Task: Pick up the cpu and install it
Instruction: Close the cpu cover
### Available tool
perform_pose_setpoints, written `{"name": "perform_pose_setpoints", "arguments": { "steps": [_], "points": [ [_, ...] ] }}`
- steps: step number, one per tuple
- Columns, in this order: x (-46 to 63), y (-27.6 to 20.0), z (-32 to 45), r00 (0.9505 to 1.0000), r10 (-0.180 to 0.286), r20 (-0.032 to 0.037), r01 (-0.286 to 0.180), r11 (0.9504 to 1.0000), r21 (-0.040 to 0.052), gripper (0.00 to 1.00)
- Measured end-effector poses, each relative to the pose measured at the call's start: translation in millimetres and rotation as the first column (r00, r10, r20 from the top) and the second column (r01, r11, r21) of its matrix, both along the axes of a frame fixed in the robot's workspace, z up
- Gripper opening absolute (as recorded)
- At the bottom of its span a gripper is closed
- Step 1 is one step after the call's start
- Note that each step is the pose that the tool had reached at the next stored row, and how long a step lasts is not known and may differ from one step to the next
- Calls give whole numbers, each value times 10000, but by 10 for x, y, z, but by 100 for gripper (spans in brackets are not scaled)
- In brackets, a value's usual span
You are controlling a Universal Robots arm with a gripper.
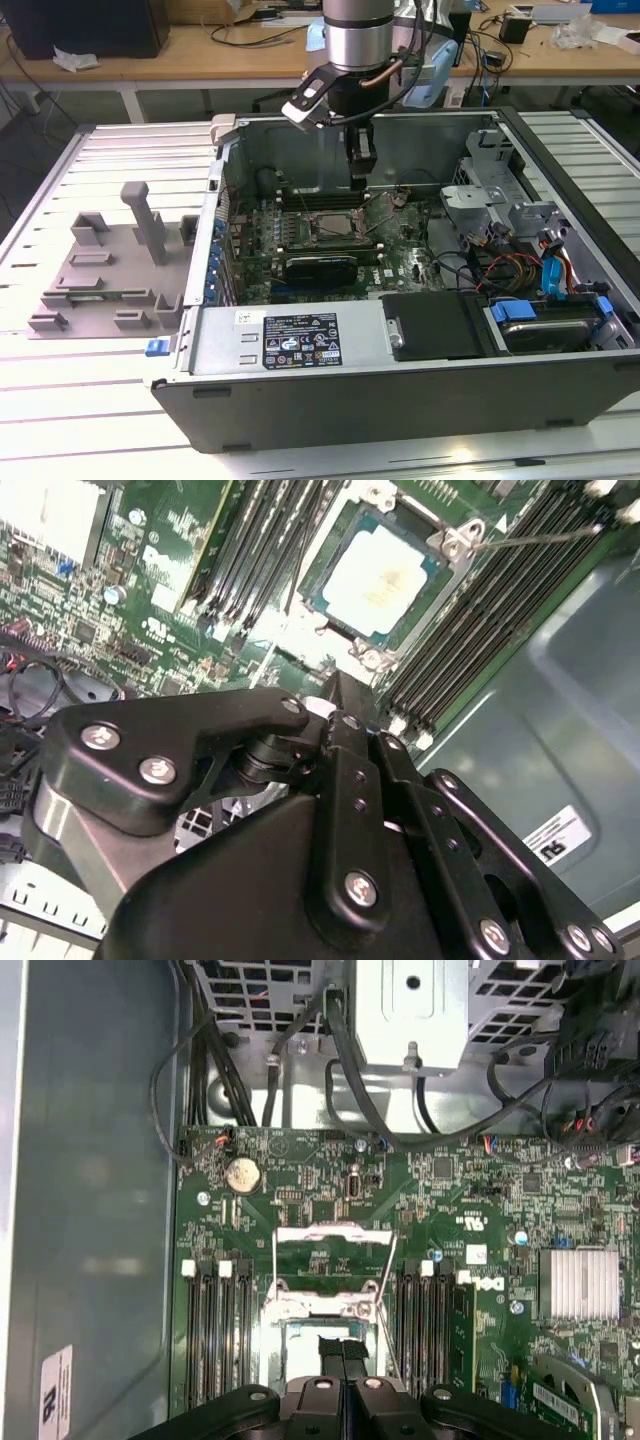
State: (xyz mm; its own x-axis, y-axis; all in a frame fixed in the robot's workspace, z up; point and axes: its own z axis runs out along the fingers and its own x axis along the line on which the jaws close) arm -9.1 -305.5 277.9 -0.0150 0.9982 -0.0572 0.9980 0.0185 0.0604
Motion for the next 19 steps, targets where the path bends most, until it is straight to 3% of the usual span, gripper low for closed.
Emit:
{"name": "perform_pose_setpoints", "arguments": {
  "steps": [19],
  "points": [
    [416, 0, -4, 10000, -1, 0, 1, 10000, 0, 11]
  ]
}}
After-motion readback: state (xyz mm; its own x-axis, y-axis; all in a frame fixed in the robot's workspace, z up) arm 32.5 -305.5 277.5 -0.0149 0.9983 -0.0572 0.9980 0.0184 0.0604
